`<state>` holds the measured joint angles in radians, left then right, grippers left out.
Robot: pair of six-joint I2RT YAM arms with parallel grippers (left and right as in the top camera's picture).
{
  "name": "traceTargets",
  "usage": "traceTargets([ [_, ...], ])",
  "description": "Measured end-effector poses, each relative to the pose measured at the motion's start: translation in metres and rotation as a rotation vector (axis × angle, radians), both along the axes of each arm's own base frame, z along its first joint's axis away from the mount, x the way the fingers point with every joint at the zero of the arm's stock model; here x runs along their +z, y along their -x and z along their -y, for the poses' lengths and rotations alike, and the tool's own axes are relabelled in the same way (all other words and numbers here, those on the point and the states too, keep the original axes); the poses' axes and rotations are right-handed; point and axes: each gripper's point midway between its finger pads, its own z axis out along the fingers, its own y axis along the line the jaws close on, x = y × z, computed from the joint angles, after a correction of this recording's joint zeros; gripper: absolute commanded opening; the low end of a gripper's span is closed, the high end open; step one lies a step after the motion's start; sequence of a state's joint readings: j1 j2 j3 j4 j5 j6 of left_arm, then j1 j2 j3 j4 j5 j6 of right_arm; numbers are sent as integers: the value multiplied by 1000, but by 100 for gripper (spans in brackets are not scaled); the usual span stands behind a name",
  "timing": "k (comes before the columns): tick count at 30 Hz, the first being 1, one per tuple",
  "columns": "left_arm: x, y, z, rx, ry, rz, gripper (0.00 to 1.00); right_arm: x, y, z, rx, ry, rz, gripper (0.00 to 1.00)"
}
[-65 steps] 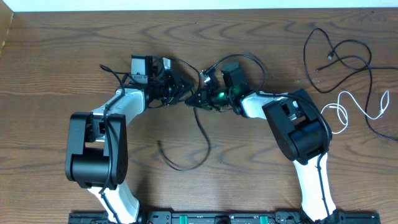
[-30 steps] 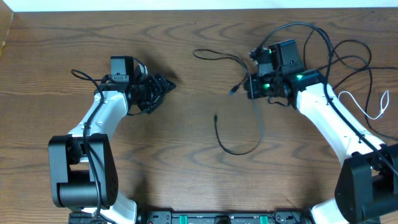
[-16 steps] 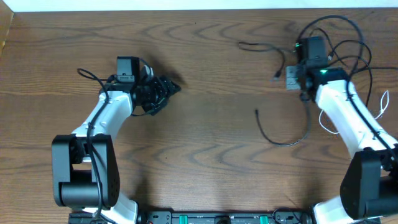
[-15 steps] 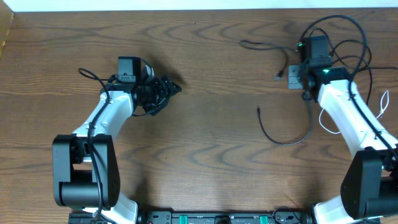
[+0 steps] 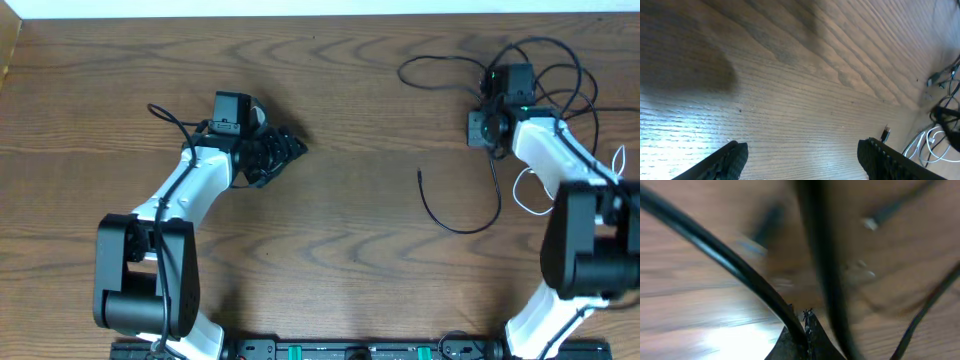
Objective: Untangle cables
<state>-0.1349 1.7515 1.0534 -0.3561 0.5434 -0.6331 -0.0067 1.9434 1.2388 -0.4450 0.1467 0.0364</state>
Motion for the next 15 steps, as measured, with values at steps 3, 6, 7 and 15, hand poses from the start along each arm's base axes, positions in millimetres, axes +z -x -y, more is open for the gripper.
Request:
traceTargets([
  [3,0,1,4,-15,-2,3,77,-21,9,36,-83,50,-54,1],
  [6,0,3,8,-37,-10,11,77,-20,15,70,-162,70,-58,1],
  [7,-1,3,8,-44,-16,15,77,-20,17,81,-188,77,-60,1],
  [15,-4,3,8,-52,-66,28,77,-22,15,85,-188,-47,-36,26],
])
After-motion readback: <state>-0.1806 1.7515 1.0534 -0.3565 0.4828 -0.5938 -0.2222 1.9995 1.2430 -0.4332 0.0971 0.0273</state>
